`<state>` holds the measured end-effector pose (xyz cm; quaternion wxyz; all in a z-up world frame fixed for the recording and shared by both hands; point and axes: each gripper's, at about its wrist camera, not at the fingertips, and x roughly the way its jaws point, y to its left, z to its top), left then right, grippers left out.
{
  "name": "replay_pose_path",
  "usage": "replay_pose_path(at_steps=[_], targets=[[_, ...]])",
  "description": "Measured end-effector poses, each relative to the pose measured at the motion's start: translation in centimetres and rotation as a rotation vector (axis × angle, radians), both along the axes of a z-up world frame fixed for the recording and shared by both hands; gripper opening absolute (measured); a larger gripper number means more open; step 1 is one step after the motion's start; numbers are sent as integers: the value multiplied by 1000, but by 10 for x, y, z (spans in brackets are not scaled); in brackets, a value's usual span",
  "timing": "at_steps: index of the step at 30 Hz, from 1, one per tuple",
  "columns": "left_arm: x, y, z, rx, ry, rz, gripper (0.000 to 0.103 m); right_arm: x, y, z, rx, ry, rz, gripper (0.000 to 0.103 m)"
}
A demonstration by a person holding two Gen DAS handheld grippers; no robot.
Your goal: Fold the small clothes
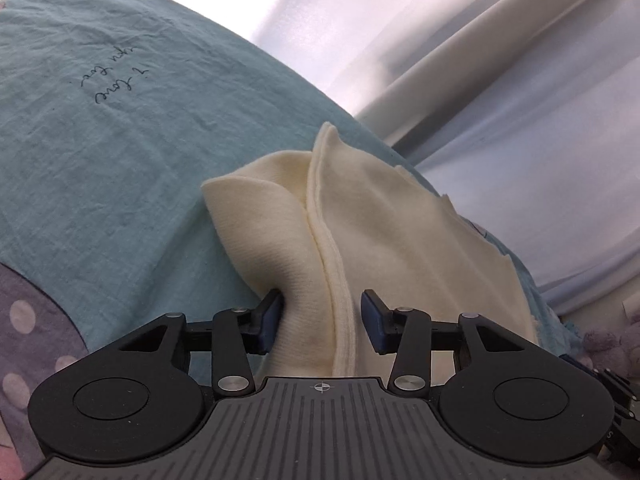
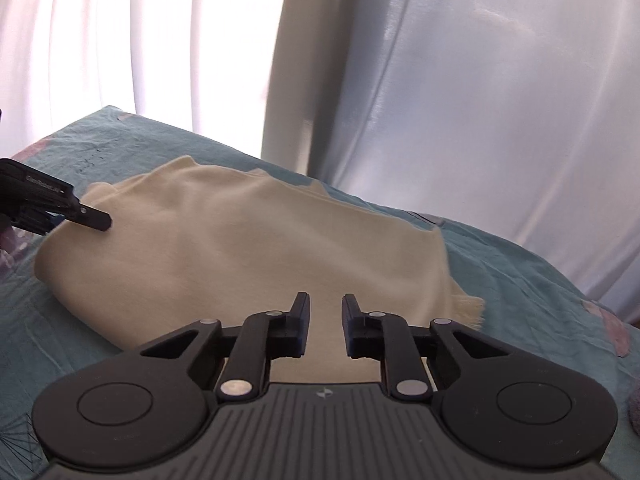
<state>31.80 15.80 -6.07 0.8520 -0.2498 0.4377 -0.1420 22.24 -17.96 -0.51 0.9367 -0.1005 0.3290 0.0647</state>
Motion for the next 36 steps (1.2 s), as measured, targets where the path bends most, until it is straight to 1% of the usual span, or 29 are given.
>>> replay_pose_path(at_steps=[1,2,4,6,7,8,9,10,11,12,13,16,18,20,23,26,28,30,32,33,34,35,36], targets=[[1,1,0,-4,0,-1,48,2,9,-3,16,12,24,14],[2,2,0,-15,-2,-2,57,3,18,-7,22,21,50,14],[3,1,-1,-58,-8,-13,71,4,37,-18,20,45,103,13],[5,-3,0,-43,-14,-16,72,5,53,-29,16,67,134,13],[5,-6,1,-27,-19,-20,70,6,59,-35,14,80,142,13],[6,-8,2,-9,-20,-20,59,7,62,-40,12,94,145,13],[6,-8,1,11,-15,-12,52,9,66,-46,8,117,143,13],[7,-5,0,18,-4,0,37,11,67,-51,3,134,137,13],[7,-1,-2,1,8,6,33,11,68,-53,0,139,133,13],[7,4,-3,-30,15,13,31,9,69,-53,0,134,135,13],[7,6,-3,-40,16,13,28,8,70,-51,4,126,135,13],[4,4,2,-28,-8,9,24,6,68,-46,36,100,121,13],[2,3,8,-46,-20,10,23,8,68,-50,35,113,111,13],[2,1,16,-64,-23,11,22,11,70,-59,16,147,124,13],[1,-8,36,-65,-56,-12,21,5,64,-53,44,134,107,13],[0,-33,64,-82,-114,-59,20,-1,48,-42,68,93,64,14],[1,-63,83,-79,-163,-118,20,-5,34,-33,86,65,16,14],[1,-101,93,-57,-196,-198,20,-11,18,-25,103,37,-32,14],[3,-140,89,-17,-205,-267,21,-17,3,-19,109,17,-80,14],[3,-161,81,4,-196,-297,22,-19,-5,-17,114,11,-106,14],[5,-177,71,22,-180,-324,25,-21,-12,-17,120,13,-129,14],[6,-193,58,41,-145,-354,27,-22,-20,-18,128,20,-150,14],[6,-205,47,50,-105,-381,25,-24,-26,-19,138,30,-169,14]])
